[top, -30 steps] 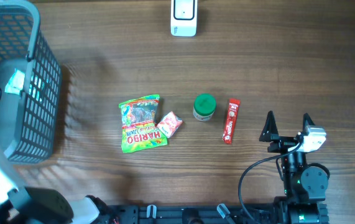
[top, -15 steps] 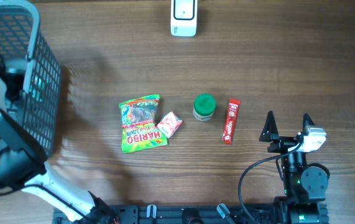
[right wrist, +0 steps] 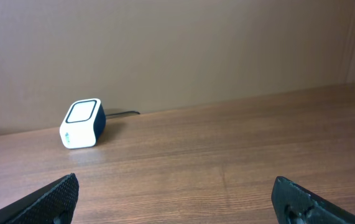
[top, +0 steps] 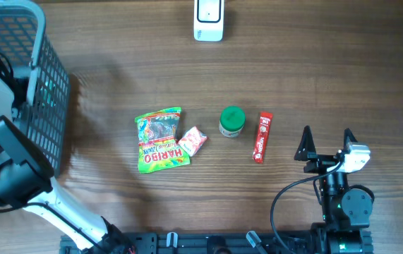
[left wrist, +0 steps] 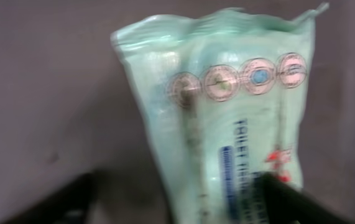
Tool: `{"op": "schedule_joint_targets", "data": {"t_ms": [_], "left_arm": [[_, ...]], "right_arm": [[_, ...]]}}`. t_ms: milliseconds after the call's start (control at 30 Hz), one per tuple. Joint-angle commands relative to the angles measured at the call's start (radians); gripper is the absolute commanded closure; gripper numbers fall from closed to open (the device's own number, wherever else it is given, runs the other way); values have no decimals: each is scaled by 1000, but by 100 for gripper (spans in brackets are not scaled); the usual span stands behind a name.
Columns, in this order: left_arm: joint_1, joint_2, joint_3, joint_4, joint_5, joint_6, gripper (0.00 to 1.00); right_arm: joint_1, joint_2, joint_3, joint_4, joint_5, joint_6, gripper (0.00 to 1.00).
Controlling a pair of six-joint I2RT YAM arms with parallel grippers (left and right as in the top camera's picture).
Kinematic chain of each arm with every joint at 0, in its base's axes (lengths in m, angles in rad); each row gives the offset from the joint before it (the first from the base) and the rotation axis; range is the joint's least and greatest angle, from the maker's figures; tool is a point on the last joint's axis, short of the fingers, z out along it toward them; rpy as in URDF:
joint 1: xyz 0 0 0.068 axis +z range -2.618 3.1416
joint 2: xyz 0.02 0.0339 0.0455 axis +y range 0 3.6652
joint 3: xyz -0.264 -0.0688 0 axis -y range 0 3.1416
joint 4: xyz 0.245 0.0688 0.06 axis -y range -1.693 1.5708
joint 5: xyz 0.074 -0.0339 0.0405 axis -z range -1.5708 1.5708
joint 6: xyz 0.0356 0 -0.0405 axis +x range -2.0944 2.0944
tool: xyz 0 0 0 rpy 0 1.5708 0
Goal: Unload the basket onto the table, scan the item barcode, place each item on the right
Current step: 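Grasp the pale green wrapped pack in the basket with the left gripper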
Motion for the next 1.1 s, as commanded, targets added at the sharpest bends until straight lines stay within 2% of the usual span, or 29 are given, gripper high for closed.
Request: {"op": "schedule_joint_targets", "data": {"t_ms": [0, 33, 67, 100, 133, 300, 600, 867, 1067], "left_arm": [[-4, 97, -18, -22, -23, 23, 62], [-4, 108, -18, -20, -10, 35, 77], [-4, 113, -18, -22, -10, 37, 82], [-4, 113, -18, -26, -10, 39, 92], [-4, 113, -18, -26, -11, 52, 96], [23, 94, 8, -69, -11, 140, 96], [116, -52, 31, -159, 82, 135, 96], [139, -173, 31, -234, 89, 113, 96], [140, -261, 31, -237, 213, 111, 96]], "right_arm": [[-4, -11, -1, 3, 6, -18, 0], [-4, -11, -1, 3, 5, -19, 0], [-4, -11, -1, 3, 5, -18, 0], [-4, -11, -1, 3, 5, -18, 0], [-4, -11, -1, 3, 5, -19, 0], [-4, -11, -1, 3, 5, -18, 0], [-4, -11, -1, 3, 5, -18, 0], [-4, -11, -1, 3, 5, -18, 0], [-4, -11, -1, 3, 5, -19, 0]]}}
